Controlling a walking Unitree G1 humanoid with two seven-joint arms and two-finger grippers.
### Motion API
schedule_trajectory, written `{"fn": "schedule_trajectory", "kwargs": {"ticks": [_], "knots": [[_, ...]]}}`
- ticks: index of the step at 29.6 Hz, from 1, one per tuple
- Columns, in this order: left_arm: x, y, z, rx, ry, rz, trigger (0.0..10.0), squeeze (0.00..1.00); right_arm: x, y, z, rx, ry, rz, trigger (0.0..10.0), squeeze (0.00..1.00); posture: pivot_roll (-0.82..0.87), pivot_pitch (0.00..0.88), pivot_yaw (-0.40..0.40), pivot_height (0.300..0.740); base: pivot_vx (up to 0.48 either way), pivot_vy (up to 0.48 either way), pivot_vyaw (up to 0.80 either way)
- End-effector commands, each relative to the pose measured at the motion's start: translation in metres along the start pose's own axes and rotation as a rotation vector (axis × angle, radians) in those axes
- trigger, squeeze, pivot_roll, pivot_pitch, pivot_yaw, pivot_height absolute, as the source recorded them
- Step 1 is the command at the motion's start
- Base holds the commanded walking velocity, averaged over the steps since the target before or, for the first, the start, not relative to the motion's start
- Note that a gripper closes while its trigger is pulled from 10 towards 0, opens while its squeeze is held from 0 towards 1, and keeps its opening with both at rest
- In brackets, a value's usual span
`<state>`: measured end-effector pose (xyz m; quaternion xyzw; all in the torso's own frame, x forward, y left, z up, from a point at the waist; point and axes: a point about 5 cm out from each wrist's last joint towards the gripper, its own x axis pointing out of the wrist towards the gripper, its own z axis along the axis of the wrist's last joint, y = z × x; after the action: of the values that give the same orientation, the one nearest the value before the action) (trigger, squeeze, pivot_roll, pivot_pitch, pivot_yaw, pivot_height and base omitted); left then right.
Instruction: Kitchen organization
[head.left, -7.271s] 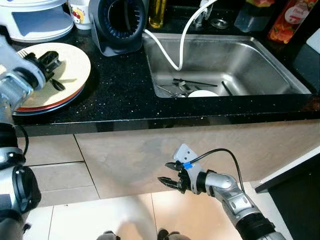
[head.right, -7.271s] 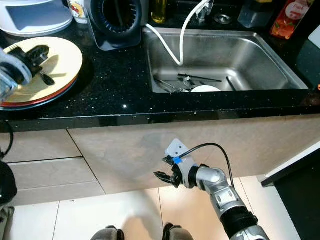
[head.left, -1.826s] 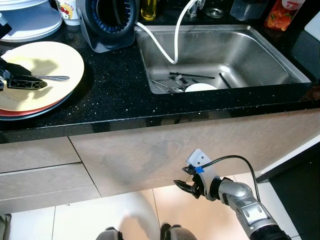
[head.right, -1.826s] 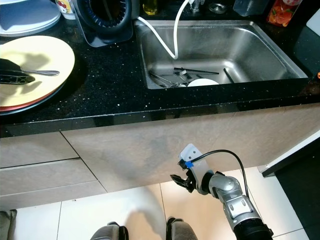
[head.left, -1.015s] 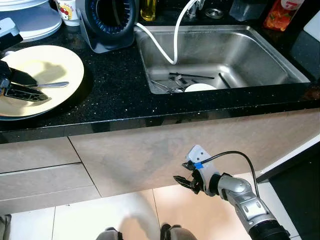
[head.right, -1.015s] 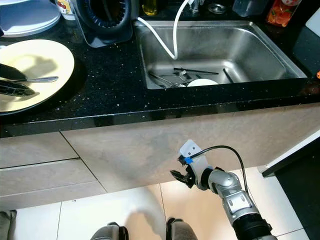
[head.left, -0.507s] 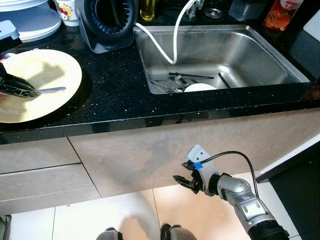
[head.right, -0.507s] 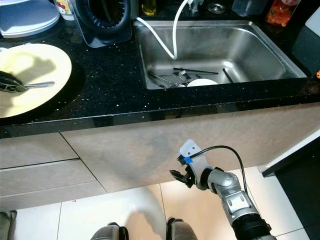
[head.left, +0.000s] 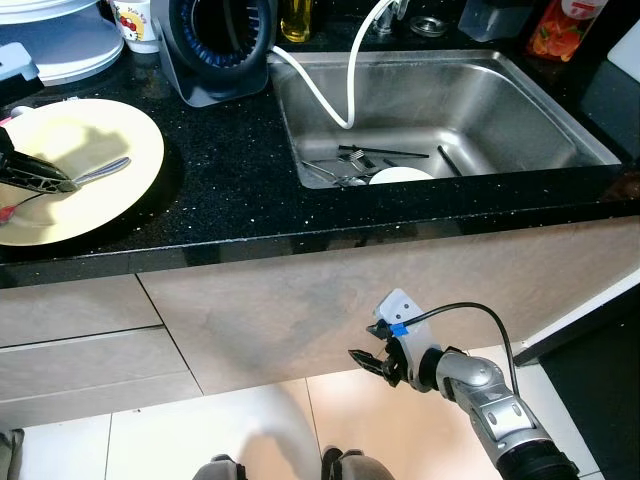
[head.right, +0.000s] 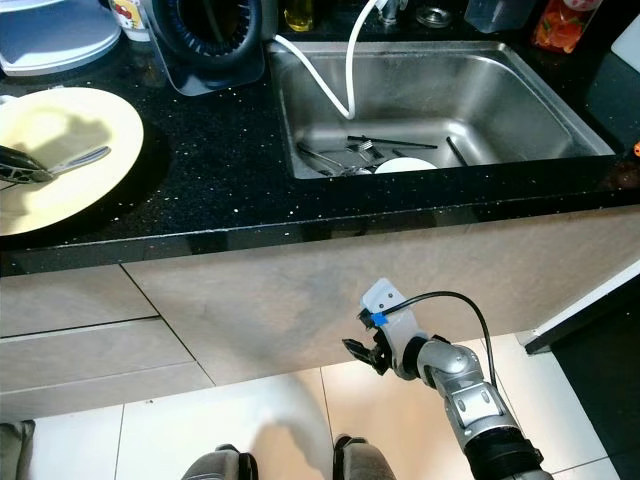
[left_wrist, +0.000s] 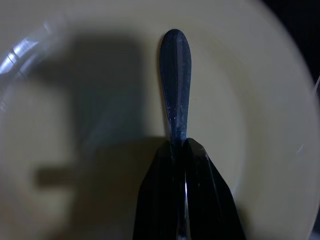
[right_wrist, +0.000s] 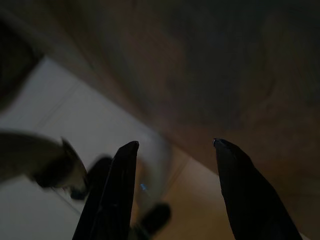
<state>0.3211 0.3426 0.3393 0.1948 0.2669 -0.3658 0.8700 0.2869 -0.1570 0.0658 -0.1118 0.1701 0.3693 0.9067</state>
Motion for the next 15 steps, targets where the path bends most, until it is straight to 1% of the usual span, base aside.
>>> {"fn": "schedule_trajectory", "kwargs": {"ticks": [1,3,4,6,7,9,10,11,12,13,15], "knots": [[0.003,-0.001,0.007,-0.01,-0.064,-0.012,0.0,0.0,-0.002,-0.004,0.0,0.036,-0.012,-0.023,10.0,0.0,0.03,0.189,-0.021,0.74,0.0,0.0,0.0],[-0.002,-0.002,0.021,-0.014,-0.223,-0.023,0.0,0.0,-0.002,-0.007,0.008,0.085,-0.073,-0.038,10.0,0.0,0.03,0.185,-0.019,0.74,0.0,0.0,0.0],[-0.002,-0.002,0.021,-0.014,-0.223,-0.023,0.0,0.0,-0.002,-0.007,0.008,0.085,-0.073,-0.038,10.0,0.0,0.03,0.185,-0.019,0.74,0.0,0.0,0.0],[-0.005,-0.003,0.03,-0.017,-0.336,-0.045,0.0,0.0,-0.002,-0.009,0.014,0.125,-0.122,-0.044,10.0,0.0,0.03,0.18,-0.02,0.74,0.0,0.0,0.0],[-0.008,-0.004,0.034,-0.017,-0.409,-0.061,0.0,0.0,-0.002,-0.011,0.019,0.153,-0.157,-0.046,10.0,0.0,0.03,0.179,-0.017,0.74,0.0,0.0,0.0],[-0.01,-0.004,0.036,-0.019,-0.447,-0.066,0.0,0.0,-0.003,-0.011,0.021,0.163,-0.17,-0.047,10.0,0.0,0.03,0.176,-0.02,0.74,0.0,0.0,0.0],[-0.01,-0.004,0.036,-0.019,-0.447,-0.066,0.0,0.0,-0.003,-0.011,0.021,0.163,-0.17,-0.047,10.0,0.0,0.03,0.176,-0.02,0.74,0.0,0.0,0.0],[-0.011,-0.004,0.037,-0.022,-0.477,-0.073,0.0,0.0,-0.003,-0.012,0.022,0.176,-0.185,-0.048,10.0,0.0,0.03,0.176,-0.02,0.74,0.0,0.0,0.0],[-0.011,-0.004,0.037,-0.022,-0.477,-0.073,0.0,0.0,-0.003,-0.012,0.022,0.176,-0.185,-0.048,10.0,0.0,0.03,0.176,-0.02,0.74,0.0,0.0,0.0],[-0.013,-0.005,0.038,-0.027,-0.52,-0.081,0.0,0.0,-0.004,-0.013,0.025,0.193,-0.207,-0.049,10.0,0.0,0.03,0.17,-0.021,0.74,0.0,0.0,0.0],[-0.014,-0.004,0.04,-0.046,-0.624,-0.089,0.0,0.0,-0.008,-0.016,0.033,0.247,-0.285,-0.041,10.0,0.0,0.04,0.163,-0.021,0.74,0.0,0.0,0.0]]}}
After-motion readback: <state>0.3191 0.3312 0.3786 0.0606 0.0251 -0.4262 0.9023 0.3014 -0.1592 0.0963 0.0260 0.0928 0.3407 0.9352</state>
